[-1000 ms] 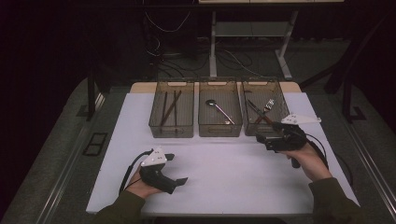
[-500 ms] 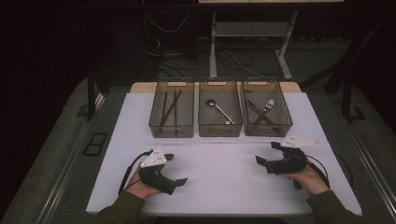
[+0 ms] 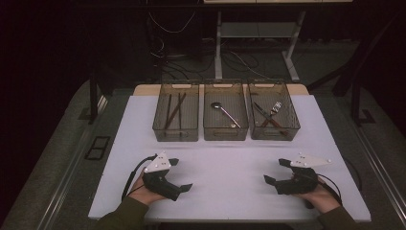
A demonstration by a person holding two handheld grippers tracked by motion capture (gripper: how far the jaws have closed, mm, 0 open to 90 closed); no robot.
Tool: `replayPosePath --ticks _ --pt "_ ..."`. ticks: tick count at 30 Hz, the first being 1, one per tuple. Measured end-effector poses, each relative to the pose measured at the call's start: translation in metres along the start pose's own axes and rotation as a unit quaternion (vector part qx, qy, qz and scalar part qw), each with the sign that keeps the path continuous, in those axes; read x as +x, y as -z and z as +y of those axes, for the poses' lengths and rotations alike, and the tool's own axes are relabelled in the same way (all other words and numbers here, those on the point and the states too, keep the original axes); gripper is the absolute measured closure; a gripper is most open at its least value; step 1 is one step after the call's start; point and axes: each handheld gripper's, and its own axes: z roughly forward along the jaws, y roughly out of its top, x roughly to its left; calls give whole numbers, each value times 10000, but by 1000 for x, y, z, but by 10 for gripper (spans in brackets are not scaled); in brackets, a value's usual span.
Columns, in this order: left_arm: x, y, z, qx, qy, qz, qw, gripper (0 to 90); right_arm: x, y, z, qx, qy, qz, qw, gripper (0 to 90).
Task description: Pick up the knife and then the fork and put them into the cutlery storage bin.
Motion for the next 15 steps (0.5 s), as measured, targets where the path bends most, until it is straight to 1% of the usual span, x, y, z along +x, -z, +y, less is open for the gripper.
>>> replayPosePath --ticks 6,15 --pt "0 0 0 49 -12 -17 10000 0 2 3 -6 67 49 38 10000 122" --pt "0 -1 -1 96 -4 -24 10000 0 1 2 -6 66 52 45 10000 123"
